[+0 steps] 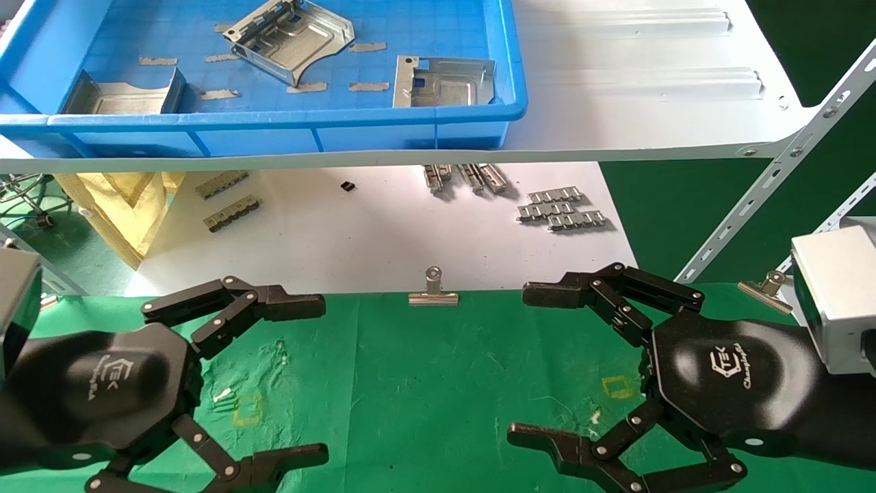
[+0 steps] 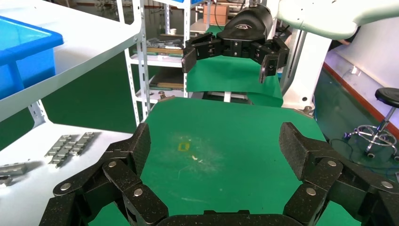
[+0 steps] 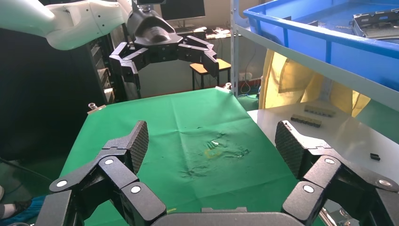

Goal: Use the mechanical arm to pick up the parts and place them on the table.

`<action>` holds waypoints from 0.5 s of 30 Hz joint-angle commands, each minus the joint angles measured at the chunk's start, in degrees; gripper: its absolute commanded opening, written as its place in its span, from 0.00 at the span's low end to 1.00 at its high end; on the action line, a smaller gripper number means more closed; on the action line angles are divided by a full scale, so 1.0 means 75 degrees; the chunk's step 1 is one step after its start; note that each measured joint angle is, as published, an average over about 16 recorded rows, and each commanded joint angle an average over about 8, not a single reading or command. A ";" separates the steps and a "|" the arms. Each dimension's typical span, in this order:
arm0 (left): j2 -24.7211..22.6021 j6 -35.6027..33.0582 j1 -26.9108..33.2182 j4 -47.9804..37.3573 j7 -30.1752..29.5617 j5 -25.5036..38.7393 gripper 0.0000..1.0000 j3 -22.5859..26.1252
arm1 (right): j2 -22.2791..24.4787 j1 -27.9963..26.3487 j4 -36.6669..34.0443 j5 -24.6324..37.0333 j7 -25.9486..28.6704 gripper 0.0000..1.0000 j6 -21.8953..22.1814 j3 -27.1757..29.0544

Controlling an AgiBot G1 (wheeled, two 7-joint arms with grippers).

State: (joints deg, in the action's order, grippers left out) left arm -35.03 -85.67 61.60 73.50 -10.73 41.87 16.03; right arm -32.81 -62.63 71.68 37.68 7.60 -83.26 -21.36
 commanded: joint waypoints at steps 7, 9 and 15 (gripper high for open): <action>0.0000 0.0000 0.0000 0.0000 0.0000 0.0000 1.00 0.0000 | 0.0000 0.0000 0.0000 0.0000 0.0000 1.00 0.0000 0.0000; 0.0000 0.0000 0.0000 0.0000 0.0000 0.0000 1.00 0.0000 | 0.0000 0.0000 0.0000 0.0000 0.0000 1.00 0.0000 0.0000; 0.0000 0.0000 0.0000 0.0000 0.0000 0.0000 1.00 0.0000 | 0.0000 0.0000 0.0000 0.0000 0.0000 1.00 0.0000 0.0000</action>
State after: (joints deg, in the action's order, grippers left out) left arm -35.03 -85.67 61.60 73.50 -10.73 41.87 16.03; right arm -32.81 -62.63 71.68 37.68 7.59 -83.26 -21.36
